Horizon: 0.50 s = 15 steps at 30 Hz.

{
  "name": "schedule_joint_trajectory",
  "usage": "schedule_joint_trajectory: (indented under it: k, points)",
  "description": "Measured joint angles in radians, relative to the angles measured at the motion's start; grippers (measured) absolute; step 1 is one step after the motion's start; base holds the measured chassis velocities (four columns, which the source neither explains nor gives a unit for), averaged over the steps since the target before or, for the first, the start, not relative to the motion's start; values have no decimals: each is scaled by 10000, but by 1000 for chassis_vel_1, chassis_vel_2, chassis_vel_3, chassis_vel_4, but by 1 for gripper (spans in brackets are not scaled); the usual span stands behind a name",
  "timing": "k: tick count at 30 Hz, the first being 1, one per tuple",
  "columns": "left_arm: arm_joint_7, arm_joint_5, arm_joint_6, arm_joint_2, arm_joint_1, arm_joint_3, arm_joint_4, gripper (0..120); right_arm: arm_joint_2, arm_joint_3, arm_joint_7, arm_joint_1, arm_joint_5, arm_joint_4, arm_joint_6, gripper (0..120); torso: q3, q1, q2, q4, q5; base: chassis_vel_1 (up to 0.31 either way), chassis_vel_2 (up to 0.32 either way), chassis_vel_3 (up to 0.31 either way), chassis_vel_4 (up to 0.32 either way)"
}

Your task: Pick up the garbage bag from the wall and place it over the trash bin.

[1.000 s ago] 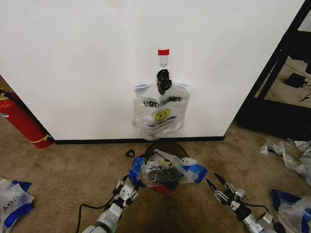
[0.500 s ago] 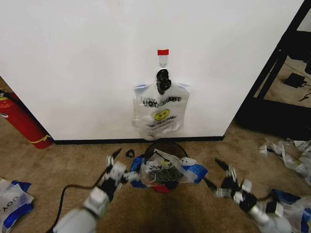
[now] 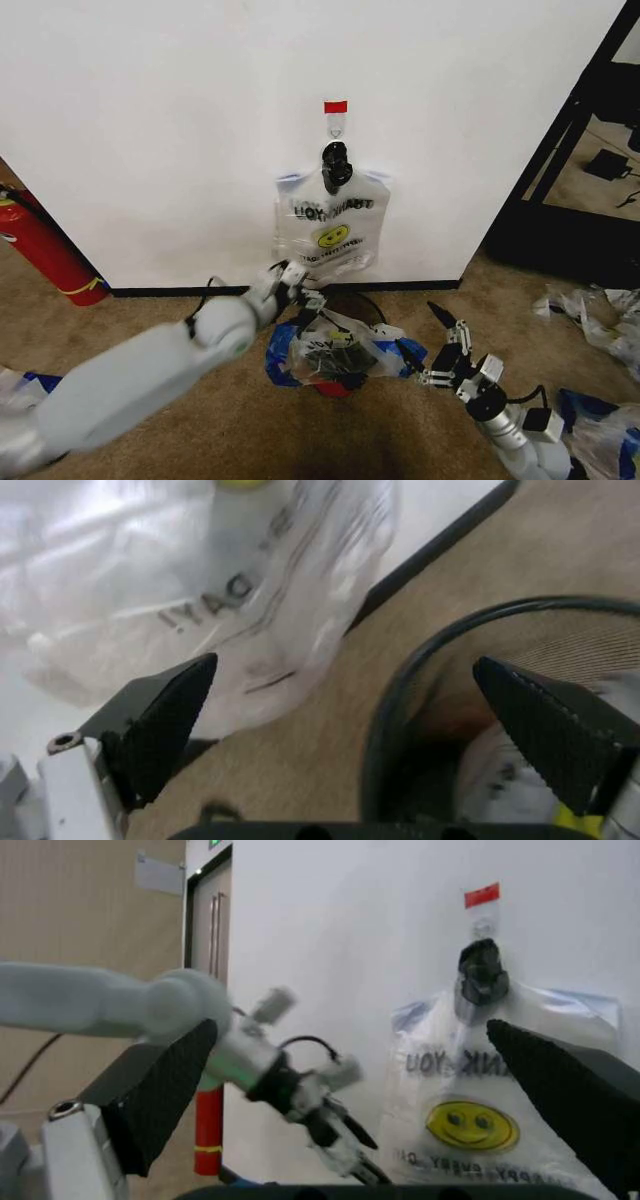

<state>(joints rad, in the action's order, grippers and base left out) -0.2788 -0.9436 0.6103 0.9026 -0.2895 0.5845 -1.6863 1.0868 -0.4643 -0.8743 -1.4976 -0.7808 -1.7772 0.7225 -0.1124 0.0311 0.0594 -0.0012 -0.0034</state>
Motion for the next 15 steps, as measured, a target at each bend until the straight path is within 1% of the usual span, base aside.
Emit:
schedule_joint_trajectory:
  k: [2,4,5,6,7,9,11,15]
  points:
    - [-275,-187,559,338,149,43,327,100,75,5,-84,-204,119,-69,201,100,0,0,0,-2,-1,0,0,0,0]
    - [-892,-929,1193,862,207,-26,676,100,163,-14,-245,-544,152,-253,410,100,0,0,0,-2,-1,0,0,0,0]
    - [-1035,-1255,1274,1056,224,-73,828,100,181,-30,-268,-723,143,-357,477,100,1,0,0,-7,-4,0,0,0,0]
    - [-1035,-1255,1274,1056,224,-73,828,100,181,-30,-268,-723,143,-357,477,100,1,0,0,-7,-4,0,0,0,0]
    - [-1035,-1341,1334,1178,245,-99,1001,100,186,-41,-278,-829,135,-424,503,100,2,-1,0,-9,-4,0,0,0,0]
    - [-904,-1352,1381,1449,343,-100,1500,99,194,-55,-295,-995,133,-531,545,100,2,-2,0,-7,-1,0,0,0,0]
    - [-766,-1351,1379,1599,462,-25,1812,96,236,-46,-298,-1034,183,-580,562,100,2,-2,0,0,-3,0,0,0,0]
    - [-657,-1332,1364,1644,595,214,2067,94,322,24,-299,-1120,318,-616,563,100,2,-2,0,-2,-2,0,0,0,0]
